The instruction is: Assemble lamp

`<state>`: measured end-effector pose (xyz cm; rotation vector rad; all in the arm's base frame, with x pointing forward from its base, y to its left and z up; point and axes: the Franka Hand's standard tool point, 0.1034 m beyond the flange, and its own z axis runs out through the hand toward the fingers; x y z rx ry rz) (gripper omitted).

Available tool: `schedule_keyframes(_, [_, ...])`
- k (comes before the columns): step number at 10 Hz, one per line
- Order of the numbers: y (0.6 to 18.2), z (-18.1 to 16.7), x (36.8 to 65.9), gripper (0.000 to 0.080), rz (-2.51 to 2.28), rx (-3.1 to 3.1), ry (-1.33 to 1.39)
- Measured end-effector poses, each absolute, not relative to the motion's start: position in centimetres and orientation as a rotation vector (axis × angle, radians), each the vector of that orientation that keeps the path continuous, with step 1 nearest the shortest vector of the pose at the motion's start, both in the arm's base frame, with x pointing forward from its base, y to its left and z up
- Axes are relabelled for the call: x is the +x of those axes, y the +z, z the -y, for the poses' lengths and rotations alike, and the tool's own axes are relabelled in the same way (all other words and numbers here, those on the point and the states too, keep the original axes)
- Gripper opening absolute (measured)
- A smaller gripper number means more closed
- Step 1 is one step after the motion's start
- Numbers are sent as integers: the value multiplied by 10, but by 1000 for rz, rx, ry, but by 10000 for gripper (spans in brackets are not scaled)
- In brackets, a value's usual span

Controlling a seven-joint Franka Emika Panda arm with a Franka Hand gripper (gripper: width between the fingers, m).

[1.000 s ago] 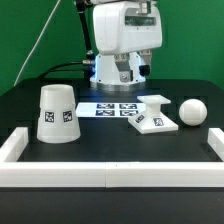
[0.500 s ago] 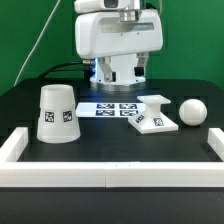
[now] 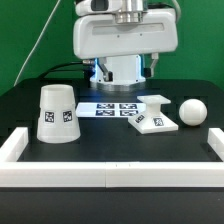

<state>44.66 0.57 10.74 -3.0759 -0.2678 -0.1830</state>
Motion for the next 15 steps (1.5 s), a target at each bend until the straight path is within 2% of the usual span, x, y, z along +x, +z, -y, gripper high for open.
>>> schedule_keyframes(3, [91,-28,426,699,268,-3083,-210])
schedule_keyframes(8, [77,-52,416,699,348,-3074,-191])
schedule_keyframes(13, [63,-51,411,699,366,-3074,-162])
schedule_keyframes(15, [51,-49,409,699,379,-3075,-155])
